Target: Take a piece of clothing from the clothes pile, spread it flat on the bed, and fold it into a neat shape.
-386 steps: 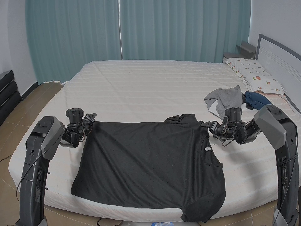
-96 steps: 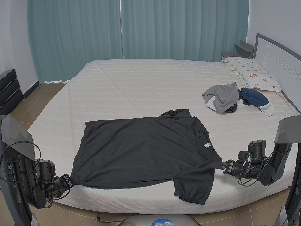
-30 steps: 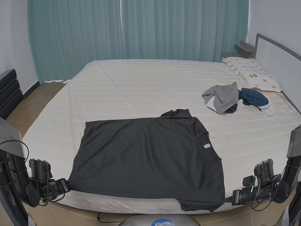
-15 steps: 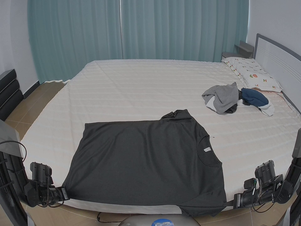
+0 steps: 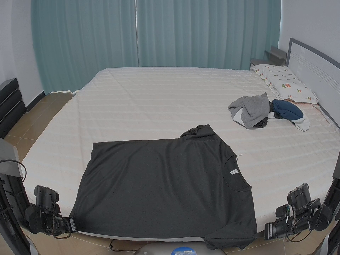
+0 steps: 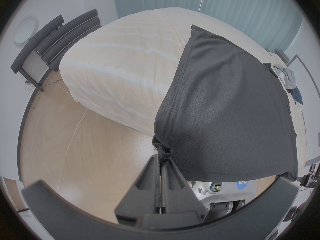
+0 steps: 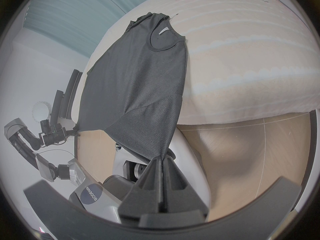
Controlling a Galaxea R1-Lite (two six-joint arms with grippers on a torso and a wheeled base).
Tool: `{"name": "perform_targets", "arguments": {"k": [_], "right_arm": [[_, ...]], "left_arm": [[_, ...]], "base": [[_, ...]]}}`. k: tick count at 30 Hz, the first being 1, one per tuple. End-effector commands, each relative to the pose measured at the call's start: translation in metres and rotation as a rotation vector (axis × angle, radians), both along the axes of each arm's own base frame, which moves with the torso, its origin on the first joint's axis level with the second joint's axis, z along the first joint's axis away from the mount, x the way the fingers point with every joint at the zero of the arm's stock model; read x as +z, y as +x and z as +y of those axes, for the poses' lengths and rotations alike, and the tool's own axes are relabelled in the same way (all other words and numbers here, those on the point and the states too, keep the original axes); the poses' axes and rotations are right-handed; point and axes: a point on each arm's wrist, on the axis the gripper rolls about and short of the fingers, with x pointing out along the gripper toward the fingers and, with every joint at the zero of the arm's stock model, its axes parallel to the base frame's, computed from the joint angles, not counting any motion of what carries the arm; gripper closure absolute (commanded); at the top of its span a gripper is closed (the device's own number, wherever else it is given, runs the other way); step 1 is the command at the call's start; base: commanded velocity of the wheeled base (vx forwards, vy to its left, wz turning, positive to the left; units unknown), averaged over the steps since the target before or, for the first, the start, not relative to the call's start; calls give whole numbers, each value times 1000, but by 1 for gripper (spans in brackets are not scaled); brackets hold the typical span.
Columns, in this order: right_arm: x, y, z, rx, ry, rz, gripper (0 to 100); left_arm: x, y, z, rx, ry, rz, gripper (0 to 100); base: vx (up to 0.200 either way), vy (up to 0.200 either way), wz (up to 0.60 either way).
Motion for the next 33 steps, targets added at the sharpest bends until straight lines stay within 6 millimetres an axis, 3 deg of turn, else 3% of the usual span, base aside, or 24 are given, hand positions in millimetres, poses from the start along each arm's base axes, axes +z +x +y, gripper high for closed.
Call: {"name": "perform_targets", "arguments": {"k": [1, 14, 26, 33], "right_arm": [[5, -8, -2, 3, 1, -1, 100], [23, -10, -1, 9, 18, -98, 100], [53, 47, 5, -105, 72, -275, 100], [62, 57, 4, -138, 92, -317, 100]], "left_arm": [[6, -7, -1, -17, 4, 1, 100], [19, -6, 0, -21, 8, -83, 100], [48, 28, 6, 83, -63, -439, 100], [50, 29, 6, 86, -66, -461, 100]], "base": [[0, 0, 0], [0, 0, 0], [0, 0, 0], [0, 0, 0]]}}
